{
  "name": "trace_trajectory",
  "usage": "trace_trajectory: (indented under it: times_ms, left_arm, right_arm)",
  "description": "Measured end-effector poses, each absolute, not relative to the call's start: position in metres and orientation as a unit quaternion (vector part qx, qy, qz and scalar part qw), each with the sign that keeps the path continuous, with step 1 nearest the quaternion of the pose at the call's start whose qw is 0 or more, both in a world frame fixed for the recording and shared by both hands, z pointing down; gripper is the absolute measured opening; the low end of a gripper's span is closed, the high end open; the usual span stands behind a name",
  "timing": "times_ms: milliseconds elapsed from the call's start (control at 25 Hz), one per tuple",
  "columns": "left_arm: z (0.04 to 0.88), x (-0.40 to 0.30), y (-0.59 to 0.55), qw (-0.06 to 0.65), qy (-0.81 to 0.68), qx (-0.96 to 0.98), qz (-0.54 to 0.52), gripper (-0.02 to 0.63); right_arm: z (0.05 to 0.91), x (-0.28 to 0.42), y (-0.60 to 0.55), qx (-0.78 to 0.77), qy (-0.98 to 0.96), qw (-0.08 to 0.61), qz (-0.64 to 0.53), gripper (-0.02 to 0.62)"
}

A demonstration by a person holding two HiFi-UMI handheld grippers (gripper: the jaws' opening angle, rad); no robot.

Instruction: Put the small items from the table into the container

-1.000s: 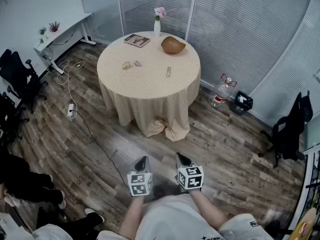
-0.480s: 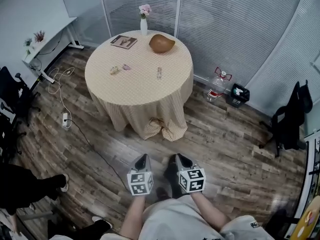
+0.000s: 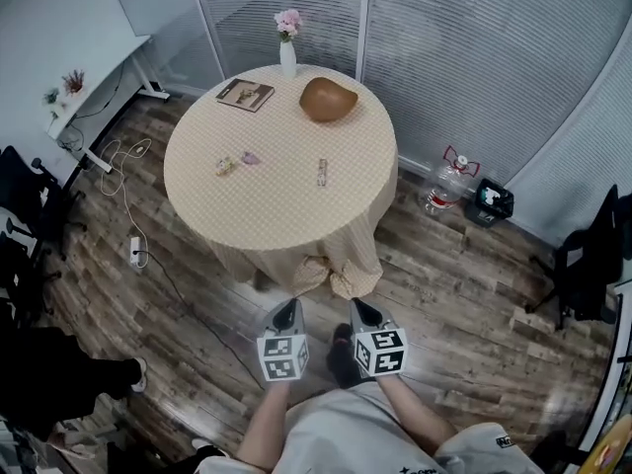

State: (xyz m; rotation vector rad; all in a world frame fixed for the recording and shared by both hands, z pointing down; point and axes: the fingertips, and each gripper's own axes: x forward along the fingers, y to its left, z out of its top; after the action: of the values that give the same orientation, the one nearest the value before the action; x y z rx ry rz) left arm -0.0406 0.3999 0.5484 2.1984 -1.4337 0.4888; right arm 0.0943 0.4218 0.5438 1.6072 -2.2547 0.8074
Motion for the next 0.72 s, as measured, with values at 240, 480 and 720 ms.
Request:
trace_trajectory:
  times_ms: [240, 480, 720]
  left_arm:
    - [0.549, -0.024, 0.325, 0.24, -0.529, 0.792, 0.186, 0.005]
    - [0.553, -0.016, 0.257, 0.244, -0.524, 0.795, 0.185, 0.005]
    - [0.561, -0.024, 0.175, 0.244, -0.511, 0.803, 0.185, 0.005]
  right_arm:
    - [0.535, 0.114, 0.332, 0.544, -0.784, 0.13, 0.269, 0.0]
    - [0.538, 0.124, 0.263, 0.55, -0.78, 0.138, 0.266, 0.002]
    - [0.554, 0.117, 0.186, 0.564, -0.765, 0.161, 0.267, 0.001]
